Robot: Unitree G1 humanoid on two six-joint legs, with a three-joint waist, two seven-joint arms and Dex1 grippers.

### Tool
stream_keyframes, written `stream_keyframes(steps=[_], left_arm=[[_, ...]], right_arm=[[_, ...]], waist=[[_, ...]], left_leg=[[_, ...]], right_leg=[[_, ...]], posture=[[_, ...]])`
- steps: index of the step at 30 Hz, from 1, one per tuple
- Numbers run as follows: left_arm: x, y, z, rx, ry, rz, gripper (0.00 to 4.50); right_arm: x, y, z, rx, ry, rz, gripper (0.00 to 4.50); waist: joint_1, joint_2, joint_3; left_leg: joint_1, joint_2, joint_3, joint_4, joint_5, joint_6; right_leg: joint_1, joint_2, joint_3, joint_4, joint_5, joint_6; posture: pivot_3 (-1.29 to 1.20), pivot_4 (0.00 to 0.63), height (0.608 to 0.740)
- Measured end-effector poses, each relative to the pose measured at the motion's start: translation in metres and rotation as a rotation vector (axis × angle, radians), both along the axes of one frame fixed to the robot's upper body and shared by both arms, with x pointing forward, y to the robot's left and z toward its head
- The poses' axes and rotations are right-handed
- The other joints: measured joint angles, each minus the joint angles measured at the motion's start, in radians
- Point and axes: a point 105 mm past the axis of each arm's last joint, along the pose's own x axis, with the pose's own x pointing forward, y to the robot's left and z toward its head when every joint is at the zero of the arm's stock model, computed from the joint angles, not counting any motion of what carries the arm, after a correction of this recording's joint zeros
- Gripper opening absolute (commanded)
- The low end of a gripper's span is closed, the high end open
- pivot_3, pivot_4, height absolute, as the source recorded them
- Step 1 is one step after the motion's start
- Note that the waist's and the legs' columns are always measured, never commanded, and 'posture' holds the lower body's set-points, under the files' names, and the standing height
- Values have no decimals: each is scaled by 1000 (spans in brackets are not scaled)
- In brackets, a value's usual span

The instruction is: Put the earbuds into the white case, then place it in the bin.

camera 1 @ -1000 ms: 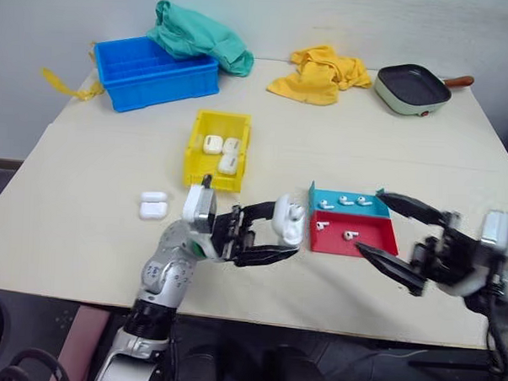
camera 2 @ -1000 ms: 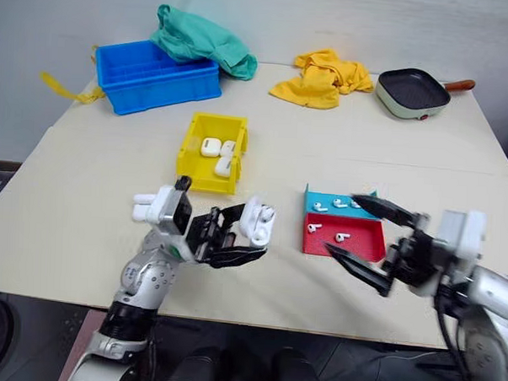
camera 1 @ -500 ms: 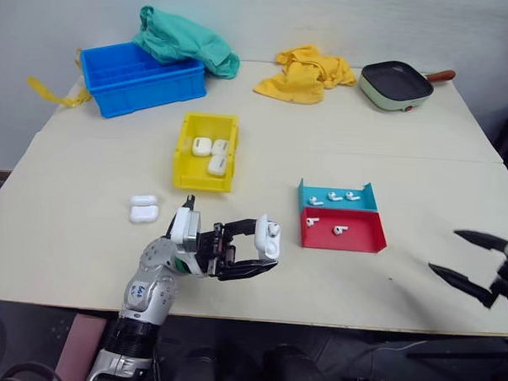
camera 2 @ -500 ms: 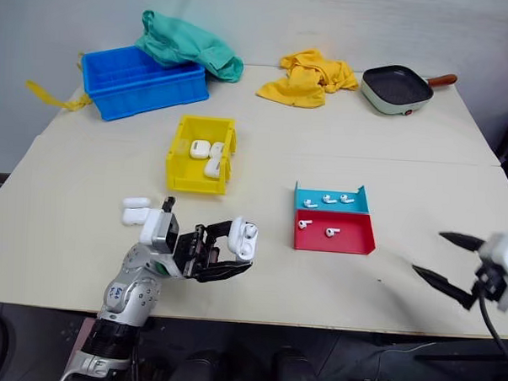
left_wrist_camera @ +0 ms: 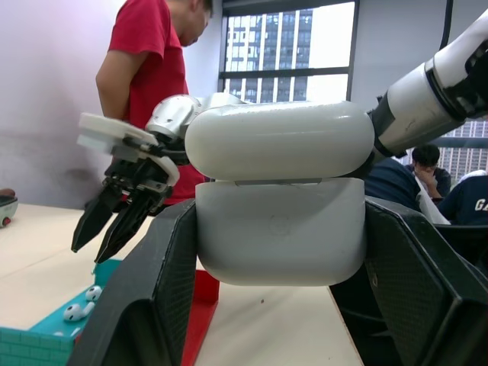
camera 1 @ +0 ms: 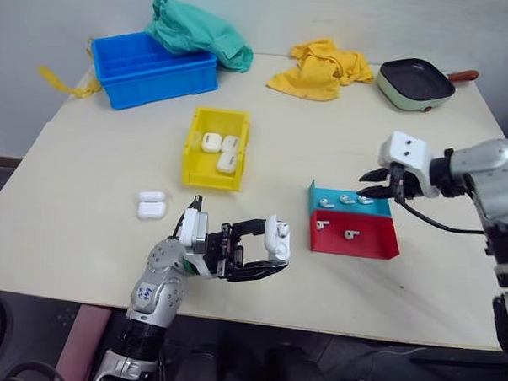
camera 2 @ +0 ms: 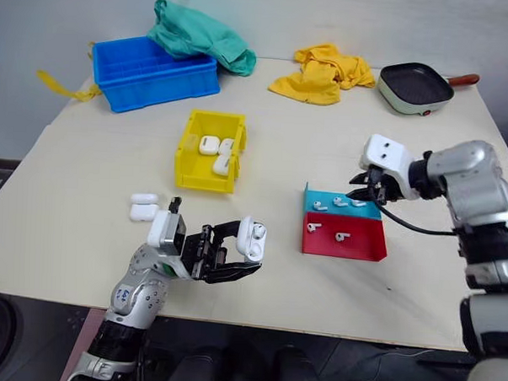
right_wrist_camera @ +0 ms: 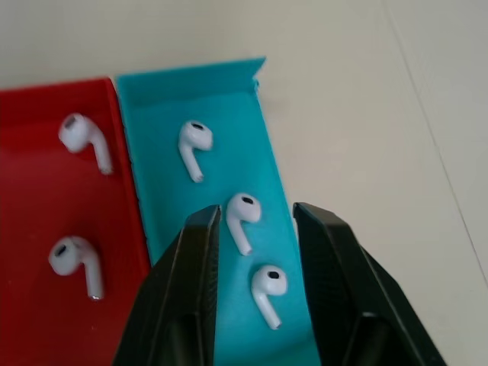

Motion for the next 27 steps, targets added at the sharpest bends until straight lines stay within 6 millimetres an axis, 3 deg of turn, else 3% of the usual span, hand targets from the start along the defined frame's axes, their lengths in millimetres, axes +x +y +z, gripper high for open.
stream_keyframes(steps=[8, 27], left_arm=[[-3, 2, -1, 7, 5, 20, 2778], [-4, -1, -3, 6, 18, 36, 2778]], right_arm=[[19, 0, -12, -145, 53, 9, 1594], [27, -2, -34, -273, 99, 18, 1594]], waist=[[-6, 0, 0], [-8, 0, 0]], left_leg=[[-4, 0, 1, 3, 1, -2], [-4, 0, 1, 15, 1, -2]], right_leg=[[-10, 0, 0, 13, 0, 0], [-8, 0, 0, 21, 0, 0]], posture=[[0, 150, 740], [0, 150, 740]])
